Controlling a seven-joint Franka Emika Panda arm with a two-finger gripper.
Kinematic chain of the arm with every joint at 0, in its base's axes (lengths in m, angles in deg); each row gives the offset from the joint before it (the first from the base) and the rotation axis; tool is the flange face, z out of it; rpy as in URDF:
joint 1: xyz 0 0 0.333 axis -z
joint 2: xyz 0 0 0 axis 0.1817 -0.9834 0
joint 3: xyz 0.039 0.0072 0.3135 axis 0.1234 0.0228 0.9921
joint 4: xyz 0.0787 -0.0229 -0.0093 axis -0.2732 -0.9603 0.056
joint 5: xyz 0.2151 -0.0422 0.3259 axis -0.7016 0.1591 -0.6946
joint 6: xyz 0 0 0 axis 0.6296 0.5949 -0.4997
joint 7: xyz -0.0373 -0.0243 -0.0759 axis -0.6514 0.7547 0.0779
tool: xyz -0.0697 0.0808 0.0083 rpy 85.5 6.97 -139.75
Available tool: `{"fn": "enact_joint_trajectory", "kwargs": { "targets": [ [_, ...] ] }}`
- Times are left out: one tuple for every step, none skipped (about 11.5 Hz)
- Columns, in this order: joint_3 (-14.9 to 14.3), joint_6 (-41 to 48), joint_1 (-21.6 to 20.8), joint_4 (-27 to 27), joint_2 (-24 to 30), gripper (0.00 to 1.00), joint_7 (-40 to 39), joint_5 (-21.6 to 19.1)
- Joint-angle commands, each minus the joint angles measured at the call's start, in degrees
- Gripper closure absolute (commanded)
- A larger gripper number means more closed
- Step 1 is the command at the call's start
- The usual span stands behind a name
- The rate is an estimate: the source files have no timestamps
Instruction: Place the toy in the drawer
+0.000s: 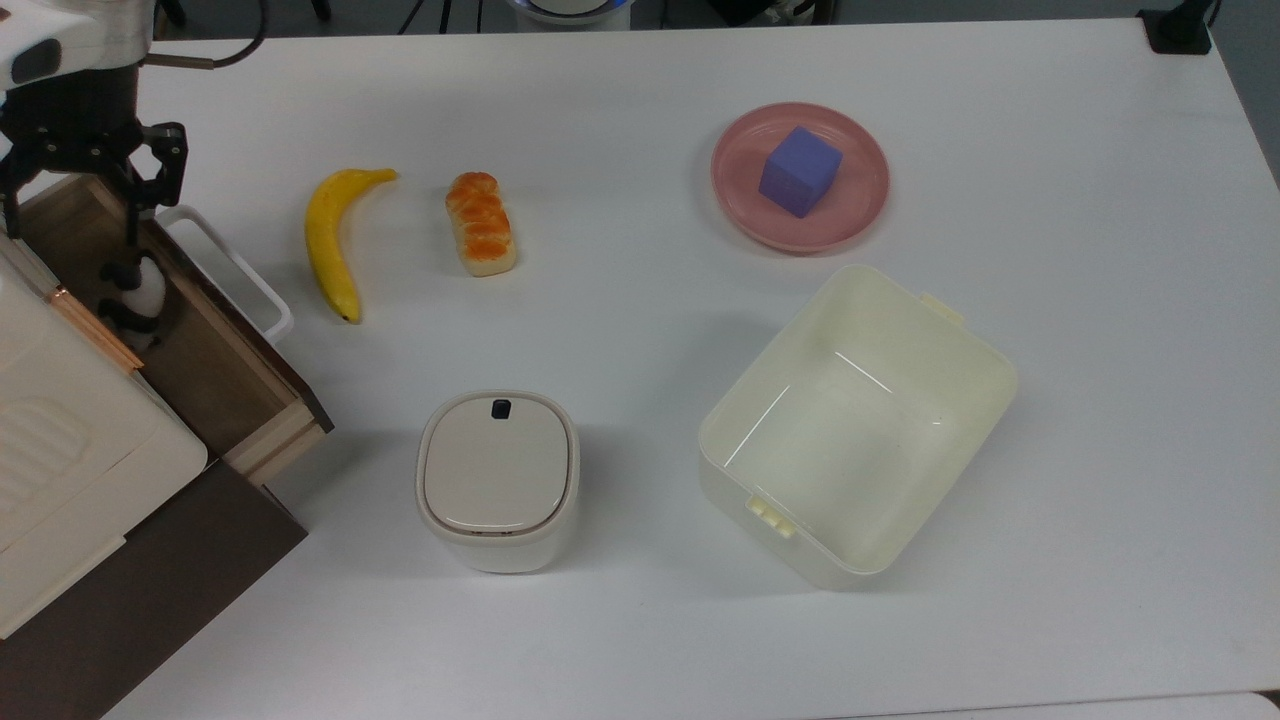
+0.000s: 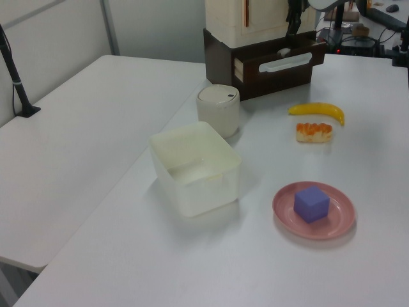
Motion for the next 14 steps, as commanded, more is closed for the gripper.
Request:
{"fn": "enact_joint_trajectory", "kwargs": {
  "targets": [
    [2.47,-0.80,-0.36,-0.29,0.96,0.20,1.25,0.03],
    [4.14,0.50,-0.36,-0.56,1.14,0.20,3.53,0.03],
    [7.03,4.35,-0.36,-0.47,1.40,0.20,5.90,0.03],
    [9.32,7.60,-0.36,-0.47,2.01,0.20,7.84,0.03],
    [11.52,10.77,-0.36,-0.47,2.54,0.20,11.08,-0.23],
    [14.06,13.85,-0.36,-0.30,2.72,0.10,14.94,-2.06],
    [15.57,16.23,-0.36,-0.30,3.59,0.00,18.63,-4.51],
    [15.84,18.69,-0.71,-0.47,4.12,0.00,19.37,-5.93],
    [15.85,22.02,-2.54,-0.30,5.17,0.00,19.46,-7.86],
    [15.76,25.62,-3.25,-0.12,6.57,0.00,19.72,-11.36],
    [15.76,29.13,-3.87,-0.12,8.15,0.00,21.29,-14.18],
    [15.58,31.95,-5.09,-0.29,9.82,0.00,25.05,-14.81],
    [14.80,34.33,-7.54,-0.47,11.06,0.00,29.35,-14.73],
    [13.14,36.53,-10.09,-0.47,11.59,0.00,31.74,-14.56]
  ]
}}
